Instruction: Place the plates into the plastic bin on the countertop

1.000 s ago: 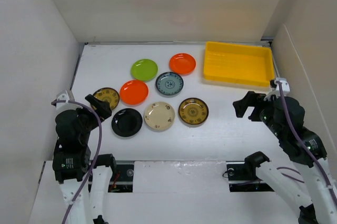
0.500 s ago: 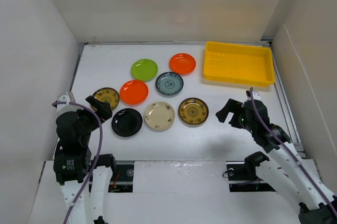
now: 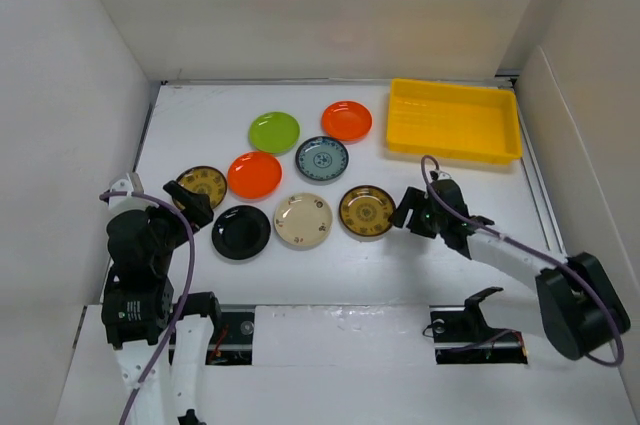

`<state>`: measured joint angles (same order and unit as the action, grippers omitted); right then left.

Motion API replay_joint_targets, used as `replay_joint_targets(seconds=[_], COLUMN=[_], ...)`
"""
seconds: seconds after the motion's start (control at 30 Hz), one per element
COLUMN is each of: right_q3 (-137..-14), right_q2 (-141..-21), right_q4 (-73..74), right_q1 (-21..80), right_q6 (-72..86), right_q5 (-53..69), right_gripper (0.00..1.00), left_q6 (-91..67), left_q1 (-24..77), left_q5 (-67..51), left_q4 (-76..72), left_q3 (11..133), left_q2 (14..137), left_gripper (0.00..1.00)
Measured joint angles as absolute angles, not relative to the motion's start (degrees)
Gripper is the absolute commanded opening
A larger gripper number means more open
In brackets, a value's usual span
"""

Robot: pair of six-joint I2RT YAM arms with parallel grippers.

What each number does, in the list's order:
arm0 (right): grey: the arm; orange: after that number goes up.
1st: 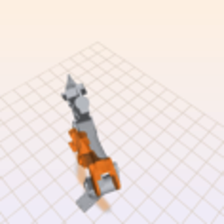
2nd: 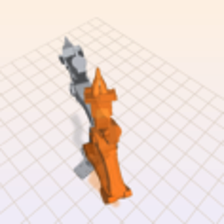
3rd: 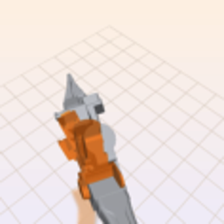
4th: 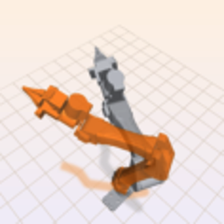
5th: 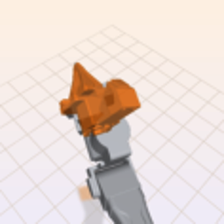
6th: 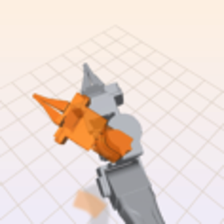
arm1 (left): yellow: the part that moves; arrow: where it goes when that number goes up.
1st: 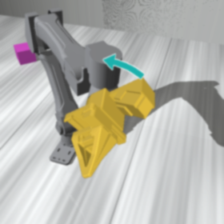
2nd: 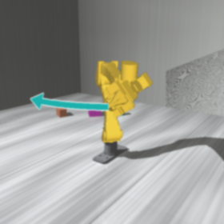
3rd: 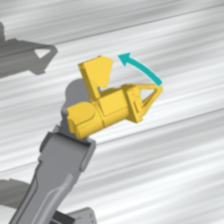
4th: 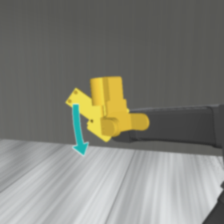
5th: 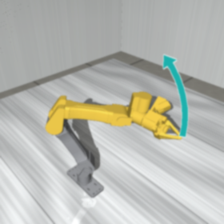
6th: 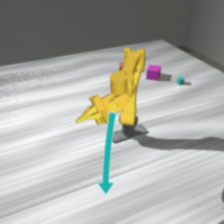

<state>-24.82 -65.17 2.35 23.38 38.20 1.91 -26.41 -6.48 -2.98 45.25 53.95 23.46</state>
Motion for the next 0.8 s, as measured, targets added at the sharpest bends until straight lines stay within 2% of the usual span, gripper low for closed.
replay_joint_targets(seconds=[0.07,0.2,0.43,0.6,0.63,0.67,0.8], right_q3=[-25.5,-27.6,-27.6,-27.7,-27.9,-28.0,-28.0], right_q2=[-70.3,-76.4,-79.4,-83.3,-84.0,-84.6,-84.6], right_q4=[-0.2,-5.5,-9.4,-14.6,-15.6,-16.3,-17.3], right_q1=[22.9,21.8,20.6,19.7,19.4,19.3,18.8], right_q6=[38.1,37.9,38.3,38.4,38.5,38.6,39.8], right_q5=[3.0,4.3,5.2,7.7,8.4,9.1,10.6], right_gripper=[0.64,0.39,0.37,0.16,0.03,0.0,0.0], left_q6=[-26.4,-26.4,-26.4,-26.4,-26.4,-26.4,-26.4], left_q1=[-6.5,-6.5,-6.5,-6.5,-6.5,-6.5,-6.5], left_q5=[-3.0,-3.0,-3.3,-3.4,-3.5,-3.5,-3.5], left_q4=[45.3,45.3,45.1,44.9,44.9,44.9,44.8], left_q3=[54.0,54.0,54.0,54.0,53.9,53.9,53.9], left_q2=[23.6,23.7,24.7,25.8,25.9,25.9,25.9], left_gripper=[1.0,1.0,1.0,1.0,1.0,1.0,1.0])
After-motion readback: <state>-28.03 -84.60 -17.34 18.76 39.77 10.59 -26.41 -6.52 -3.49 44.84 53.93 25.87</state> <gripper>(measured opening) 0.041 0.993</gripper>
